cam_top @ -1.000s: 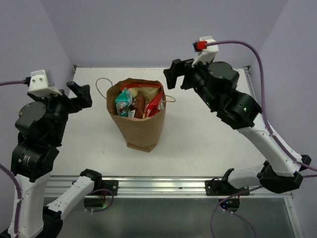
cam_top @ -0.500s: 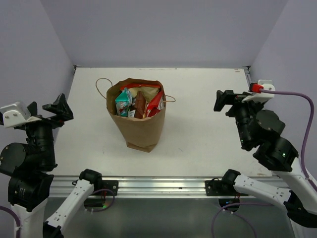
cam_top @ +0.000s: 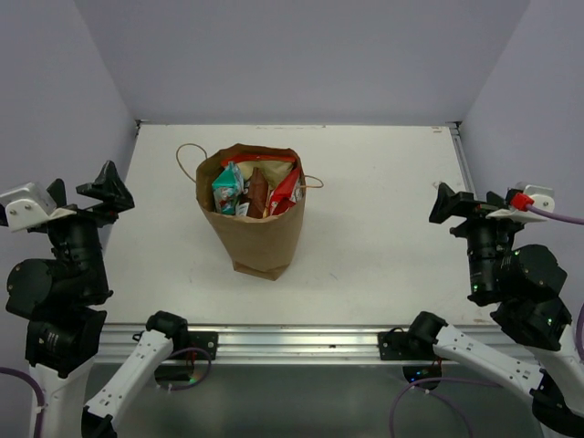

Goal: Place the snacks into the paper bag
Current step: Reset both arms

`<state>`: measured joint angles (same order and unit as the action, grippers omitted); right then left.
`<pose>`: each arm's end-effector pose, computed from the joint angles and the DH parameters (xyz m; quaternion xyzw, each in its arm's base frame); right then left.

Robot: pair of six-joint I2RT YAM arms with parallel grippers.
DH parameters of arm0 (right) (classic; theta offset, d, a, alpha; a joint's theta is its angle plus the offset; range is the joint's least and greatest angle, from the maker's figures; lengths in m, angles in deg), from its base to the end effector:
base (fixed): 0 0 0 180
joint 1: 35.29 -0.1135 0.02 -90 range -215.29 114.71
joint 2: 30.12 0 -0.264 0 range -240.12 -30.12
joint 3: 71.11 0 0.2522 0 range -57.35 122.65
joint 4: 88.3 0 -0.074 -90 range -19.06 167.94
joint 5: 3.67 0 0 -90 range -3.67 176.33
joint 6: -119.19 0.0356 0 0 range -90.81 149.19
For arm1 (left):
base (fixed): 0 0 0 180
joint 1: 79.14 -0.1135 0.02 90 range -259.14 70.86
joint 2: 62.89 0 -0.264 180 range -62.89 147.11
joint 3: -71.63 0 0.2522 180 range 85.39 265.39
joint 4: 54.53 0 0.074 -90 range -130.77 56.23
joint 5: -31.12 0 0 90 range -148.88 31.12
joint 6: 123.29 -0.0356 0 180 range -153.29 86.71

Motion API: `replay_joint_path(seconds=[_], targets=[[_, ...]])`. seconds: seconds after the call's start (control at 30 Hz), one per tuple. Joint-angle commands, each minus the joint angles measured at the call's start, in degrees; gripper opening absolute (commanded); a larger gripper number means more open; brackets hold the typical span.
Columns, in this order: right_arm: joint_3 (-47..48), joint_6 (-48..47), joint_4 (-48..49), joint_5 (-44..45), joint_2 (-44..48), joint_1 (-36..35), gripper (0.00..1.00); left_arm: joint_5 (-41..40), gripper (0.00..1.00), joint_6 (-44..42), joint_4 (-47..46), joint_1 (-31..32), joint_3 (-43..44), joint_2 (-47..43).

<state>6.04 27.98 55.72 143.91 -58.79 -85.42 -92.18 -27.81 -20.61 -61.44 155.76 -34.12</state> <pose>0.0528 0.0164 0.4491 0.1009 0.6571 0.0086 0.7470 0.0331 0.0099 0.4860 -0.1780 0.5618 -0.0010 0.8079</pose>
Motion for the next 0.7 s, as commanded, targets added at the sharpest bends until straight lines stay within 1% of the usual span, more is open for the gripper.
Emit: replay_joint_path(seconds=[0.0, 0.67], targets=[[-0.03, -2.39, 2.62, 2.27, 0.28, -0.06, 0.98, -0.28, 1.00, 1.64, -3.90, 0.06, -0.06, 1.64], [-0.47, -4.32, 5.78, -0.72, -0.69, -0.06, 0.99, -1.42, 1.00, 2.35, -4.52, 0.06, -0.41, 0.23]])
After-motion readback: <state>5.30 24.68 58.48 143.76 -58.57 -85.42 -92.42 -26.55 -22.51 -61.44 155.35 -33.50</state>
